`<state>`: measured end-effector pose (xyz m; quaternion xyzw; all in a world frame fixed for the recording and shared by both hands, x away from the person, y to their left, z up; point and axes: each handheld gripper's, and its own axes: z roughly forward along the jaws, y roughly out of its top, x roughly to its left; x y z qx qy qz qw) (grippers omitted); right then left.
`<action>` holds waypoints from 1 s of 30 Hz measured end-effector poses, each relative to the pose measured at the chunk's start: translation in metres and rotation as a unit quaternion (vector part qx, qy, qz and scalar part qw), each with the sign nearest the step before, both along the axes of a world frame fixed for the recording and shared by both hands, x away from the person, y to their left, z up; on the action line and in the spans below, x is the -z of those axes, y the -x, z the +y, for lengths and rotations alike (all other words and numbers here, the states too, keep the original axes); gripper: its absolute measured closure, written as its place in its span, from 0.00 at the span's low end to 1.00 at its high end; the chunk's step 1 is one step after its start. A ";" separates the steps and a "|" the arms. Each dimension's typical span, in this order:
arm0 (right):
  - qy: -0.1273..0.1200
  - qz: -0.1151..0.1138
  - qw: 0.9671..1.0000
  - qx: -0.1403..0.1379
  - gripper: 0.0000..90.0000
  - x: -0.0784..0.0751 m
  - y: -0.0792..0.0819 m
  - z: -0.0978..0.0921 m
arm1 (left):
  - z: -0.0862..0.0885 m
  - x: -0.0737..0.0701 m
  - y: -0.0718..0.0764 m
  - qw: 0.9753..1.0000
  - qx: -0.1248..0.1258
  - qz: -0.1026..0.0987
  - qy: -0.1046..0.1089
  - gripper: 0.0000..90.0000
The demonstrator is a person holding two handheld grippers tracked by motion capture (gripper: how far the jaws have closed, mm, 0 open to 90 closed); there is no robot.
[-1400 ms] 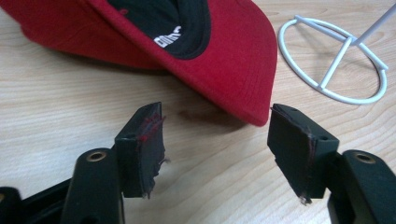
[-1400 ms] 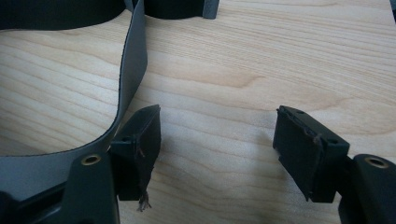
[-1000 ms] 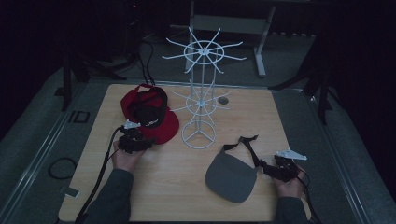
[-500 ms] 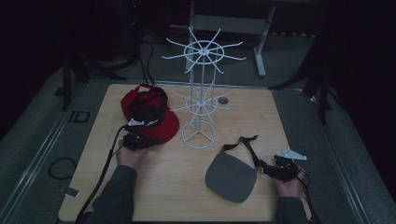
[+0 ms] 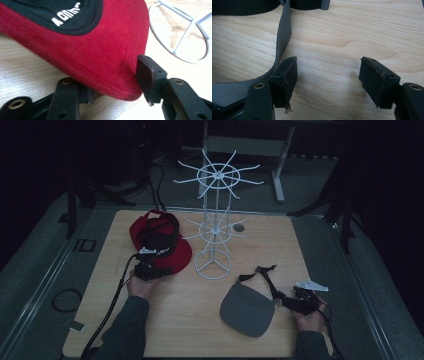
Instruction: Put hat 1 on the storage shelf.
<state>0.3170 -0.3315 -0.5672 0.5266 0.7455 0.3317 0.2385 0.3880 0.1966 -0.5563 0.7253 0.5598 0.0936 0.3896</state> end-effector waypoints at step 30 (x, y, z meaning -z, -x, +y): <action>0.000 0.000 1.000 -0.001 0.34 0.000 0.000 0.000 | 0.001 -0.008 0.011 0.998 -0.011 -0.059 -0.009 0.96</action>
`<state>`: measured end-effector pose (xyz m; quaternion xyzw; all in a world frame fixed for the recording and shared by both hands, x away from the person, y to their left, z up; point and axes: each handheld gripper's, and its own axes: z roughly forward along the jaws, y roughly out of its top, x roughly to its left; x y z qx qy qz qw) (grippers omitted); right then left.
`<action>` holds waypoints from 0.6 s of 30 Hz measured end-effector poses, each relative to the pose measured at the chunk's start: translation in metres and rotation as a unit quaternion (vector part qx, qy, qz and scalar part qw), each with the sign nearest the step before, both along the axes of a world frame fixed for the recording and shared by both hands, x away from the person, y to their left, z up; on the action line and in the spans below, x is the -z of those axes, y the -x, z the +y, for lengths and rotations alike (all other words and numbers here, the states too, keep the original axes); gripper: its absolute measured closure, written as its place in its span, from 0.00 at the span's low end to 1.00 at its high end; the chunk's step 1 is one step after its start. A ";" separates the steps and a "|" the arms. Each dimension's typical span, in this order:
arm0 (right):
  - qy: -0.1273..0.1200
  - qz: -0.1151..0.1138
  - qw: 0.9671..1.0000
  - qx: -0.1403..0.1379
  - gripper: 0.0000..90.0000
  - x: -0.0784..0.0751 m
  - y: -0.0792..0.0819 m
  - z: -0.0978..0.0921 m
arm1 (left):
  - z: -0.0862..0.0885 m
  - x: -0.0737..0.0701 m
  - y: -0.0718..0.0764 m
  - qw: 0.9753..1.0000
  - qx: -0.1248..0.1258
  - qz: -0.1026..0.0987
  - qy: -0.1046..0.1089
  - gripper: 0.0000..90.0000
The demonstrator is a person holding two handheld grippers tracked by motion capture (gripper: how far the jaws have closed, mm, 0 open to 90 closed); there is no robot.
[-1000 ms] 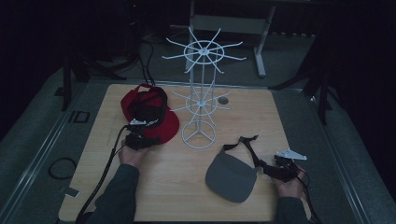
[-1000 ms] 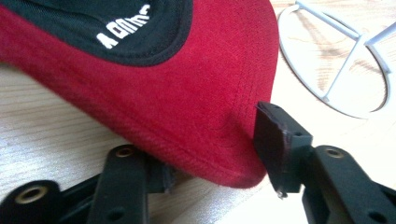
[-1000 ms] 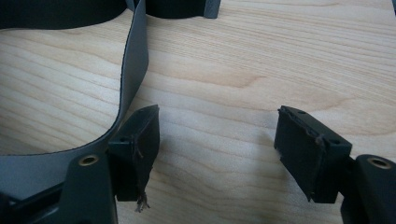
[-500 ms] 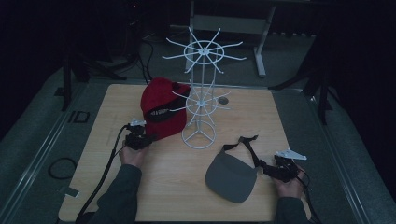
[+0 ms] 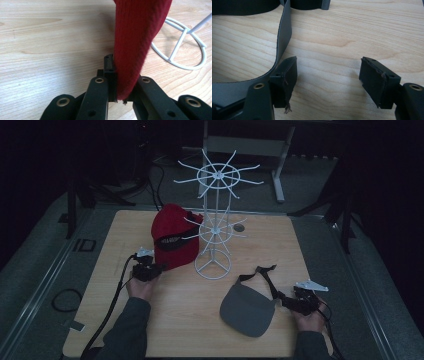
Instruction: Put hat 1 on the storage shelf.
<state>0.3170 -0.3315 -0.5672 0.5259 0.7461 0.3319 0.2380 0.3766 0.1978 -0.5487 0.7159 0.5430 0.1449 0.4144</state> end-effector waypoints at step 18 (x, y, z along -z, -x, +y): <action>0.000 0.000 1.000 0.000 0.34 0.000 0.000 0.000 | 0.021 -0.022 0.005 0.998 -0.035 -0.044 0.027 0.96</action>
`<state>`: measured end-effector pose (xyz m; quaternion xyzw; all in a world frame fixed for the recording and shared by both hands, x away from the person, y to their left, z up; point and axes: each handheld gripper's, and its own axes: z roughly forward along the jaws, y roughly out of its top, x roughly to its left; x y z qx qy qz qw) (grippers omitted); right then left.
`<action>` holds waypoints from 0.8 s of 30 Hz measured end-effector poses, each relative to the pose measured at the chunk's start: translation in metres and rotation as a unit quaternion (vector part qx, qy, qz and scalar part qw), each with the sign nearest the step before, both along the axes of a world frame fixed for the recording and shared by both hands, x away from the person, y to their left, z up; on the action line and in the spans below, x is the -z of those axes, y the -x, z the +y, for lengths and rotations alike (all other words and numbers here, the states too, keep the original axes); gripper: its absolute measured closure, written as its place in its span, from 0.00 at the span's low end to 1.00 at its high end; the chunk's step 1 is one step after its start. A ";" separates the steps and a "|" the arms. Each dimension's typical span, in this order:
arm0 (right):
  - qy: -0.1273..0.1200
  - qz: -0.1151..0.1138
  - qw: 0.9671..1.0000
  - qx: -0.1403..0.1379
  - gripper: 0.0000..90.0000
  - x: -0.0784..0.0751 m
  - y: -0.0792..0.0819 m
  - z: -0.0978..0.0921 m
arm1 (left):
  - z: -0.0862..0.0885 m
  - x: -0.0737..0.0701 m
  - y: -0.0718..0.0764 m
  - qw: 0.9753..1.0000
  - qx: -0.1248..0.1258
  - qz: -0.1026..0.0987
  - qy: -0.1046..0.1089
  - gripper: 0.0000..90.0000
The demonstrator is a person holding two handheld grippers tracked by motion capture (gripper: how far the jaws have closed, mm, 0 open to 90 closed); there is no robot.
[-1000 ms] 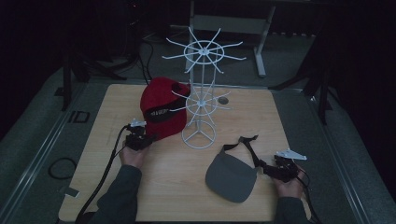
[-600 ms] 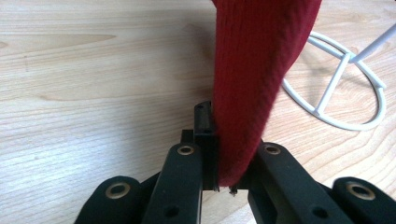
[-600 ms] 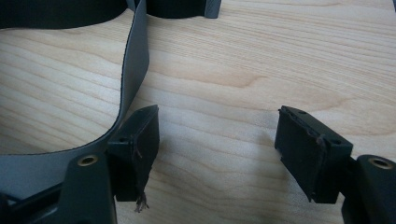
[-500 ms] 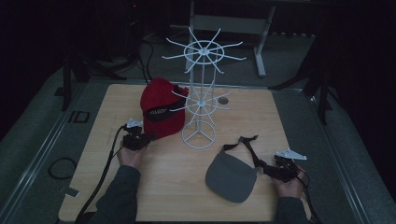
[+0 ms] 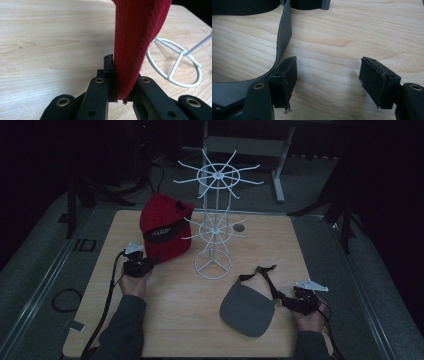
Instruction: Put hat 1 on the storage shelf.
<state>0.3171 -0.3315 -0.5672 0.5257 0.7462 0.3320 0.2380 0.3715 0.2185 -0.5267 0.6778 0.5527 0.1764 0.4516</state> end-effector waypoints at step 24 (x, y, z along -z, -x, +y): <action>0.000 0.000 1.000 0.000 0.34 0.000 0.000 0.000 | 0.023 -0.026 0.012 0.999 -0.042 -0.026 0.015 0.95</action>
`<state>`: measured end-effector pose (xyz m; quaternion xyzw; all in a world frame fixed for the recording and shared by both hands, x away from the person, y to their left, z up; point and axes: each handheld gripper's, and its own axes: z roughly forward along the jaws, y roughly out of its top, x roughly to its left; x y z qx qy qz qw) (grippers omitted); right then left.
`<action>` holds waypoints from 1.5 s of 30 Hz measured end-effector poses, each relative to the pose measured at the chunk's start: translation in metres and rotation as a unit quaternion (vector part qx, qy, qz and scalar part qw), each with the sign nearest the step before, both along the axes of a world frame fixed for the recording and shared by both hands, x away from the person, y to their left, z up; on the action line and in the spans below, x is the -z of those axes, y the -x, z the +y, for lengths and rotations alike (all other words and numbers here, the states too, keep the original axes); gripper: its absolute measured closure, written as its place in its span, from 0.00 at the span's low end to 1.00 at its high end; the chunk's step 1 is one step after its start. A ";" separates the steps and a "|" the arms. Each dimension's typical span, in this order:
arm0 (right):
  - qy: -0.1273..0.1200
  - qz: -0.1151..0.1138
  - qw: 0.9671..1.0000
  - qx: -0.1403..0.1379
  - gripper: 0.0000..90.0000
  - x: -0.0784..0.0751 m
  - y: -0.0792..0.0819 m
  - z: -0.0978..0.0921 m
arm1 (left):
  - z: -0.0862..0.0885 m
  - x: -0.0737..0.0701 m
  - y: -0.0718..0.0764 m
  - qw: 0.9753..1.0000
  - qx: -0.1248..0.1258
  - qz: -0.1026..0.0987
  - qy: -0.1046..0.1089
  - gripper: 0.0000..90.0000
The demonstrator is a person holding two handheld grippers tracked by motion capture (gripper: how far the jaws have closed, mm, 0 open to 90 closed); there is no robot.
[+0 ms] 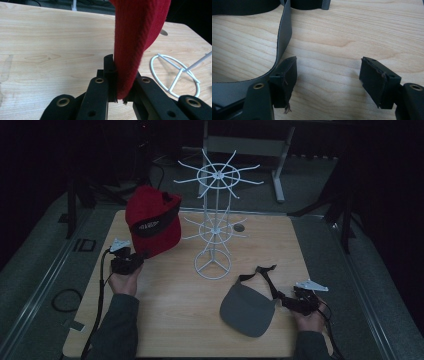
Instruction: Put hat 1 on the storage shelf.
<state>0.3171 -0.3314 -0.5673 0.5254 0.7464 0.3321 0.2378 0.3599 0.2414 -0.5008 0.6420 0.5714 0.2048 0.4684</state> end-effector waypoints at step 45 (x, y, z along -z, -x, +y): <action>0.001 0.000 1.000 -0.001 0.33 0.000 0.000 0.000 | 0.003 -0.048 0.007 0.998 0.000 -0.059 0.012 0.95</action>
